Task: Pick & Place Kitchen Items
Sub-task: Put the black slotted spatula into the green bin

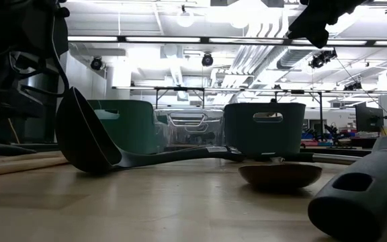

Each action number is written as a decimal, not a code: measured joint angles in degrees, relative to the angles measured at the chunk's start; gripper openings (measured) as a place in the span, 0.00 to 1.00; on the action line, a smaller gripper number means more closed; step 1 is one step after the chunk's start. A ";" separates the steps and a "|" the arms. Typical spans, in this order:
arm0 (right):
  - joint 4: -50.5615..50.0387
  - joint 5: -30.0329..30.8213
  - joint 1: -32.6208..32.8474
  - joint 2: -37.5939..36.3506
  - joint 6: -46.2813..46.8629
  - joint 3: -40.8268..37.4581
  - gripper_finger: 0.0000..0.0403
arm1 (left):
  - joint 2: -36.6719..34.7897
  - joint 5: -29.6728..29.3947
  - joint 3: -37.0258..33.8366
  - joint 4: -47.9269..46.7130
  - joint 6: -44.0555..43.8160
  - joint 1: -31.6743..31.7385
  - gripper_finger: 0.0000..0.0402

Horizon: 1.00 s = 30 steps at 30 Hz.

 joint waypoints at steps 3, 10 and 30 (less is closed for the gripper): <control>-0.01 0.00 -0.01 0.00 0.00 0.00 0.28 | 0.00 -0.02 0.02 0.08 0.02 0.02 0.19; -0.02 -0.14 -0.01 0.00 0.00 0.00 0.28 | 0.02 -0.22 0.50 0.01 0.47 0.02 0.18; -0.12 -0.17 0.00 0.02 -0.22 0.00 0.28 | -2.91 -2.41 11.16 -12.67 0.91 0.02 0.18</control>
